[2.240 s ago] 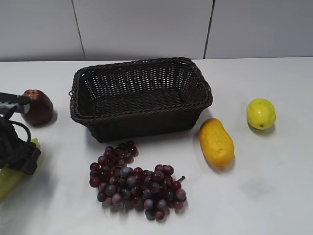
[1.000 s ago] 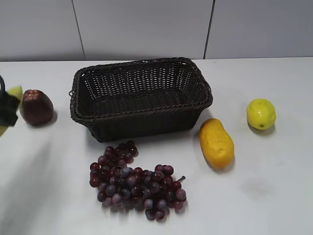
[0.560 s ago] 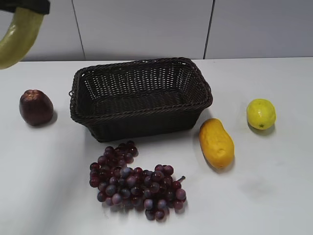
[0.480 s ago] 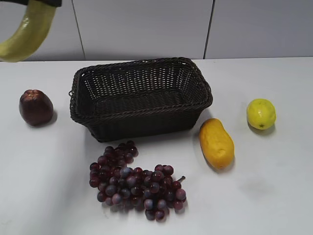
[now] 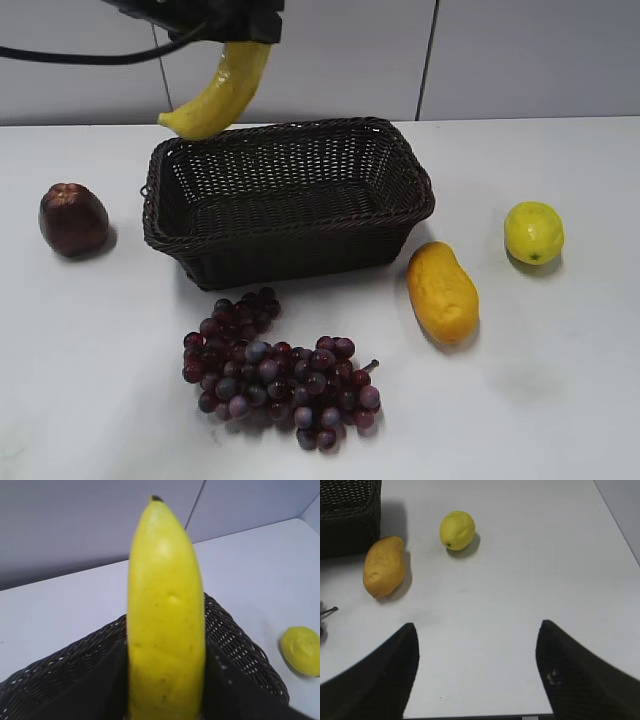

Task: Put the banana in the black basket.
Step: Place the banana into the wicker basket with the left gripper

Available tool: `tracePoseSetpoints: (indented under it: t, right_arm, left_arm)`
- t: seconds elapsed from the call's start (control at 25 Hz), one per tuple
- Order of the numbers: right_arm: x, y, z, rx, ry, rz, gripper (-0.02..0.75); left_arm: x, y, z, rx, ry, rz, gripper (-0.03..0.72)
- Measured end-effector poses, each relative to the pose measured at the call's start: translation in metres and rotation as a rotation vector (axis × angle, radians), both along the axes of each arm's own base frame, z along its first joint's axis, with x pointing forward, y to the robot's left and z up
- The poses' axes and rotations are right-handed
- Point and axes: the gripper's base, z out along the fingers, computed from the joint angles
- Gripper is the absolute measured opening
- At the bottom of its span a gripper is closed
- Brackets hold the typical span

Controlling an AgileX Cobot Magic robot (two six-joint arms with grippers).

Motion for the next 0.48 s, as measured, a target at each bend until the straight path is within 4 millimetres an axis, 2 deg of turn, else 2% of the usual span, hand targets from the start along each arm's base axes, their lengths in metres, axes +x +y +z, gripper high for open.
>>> tracePoseSetpoints:
  t: [0.16, 0.24, 0.48]
  right_arm:
    - [0.000, 0.000, 0.000, 0.000, 0.000, 0.000, 0.582]
    - [0.000, 0.000, 0.000, 0.000, 0.000, 0.000, 0.582]
    - [0.000, 0.000, 0.000, 0.000, 0.000, 0.000, 0.582]
  left_arm:
    - [0.009, -0.011, -0.025, 0.016, 0.017, -0.004, 0.408]
    - [0.014, -0.016, -0.044, 0.037, 0.052, -0.005, 0.408]
    - [0.019, -0.021, -0.070, 0.052, 0.111, -0.001, 0.424]
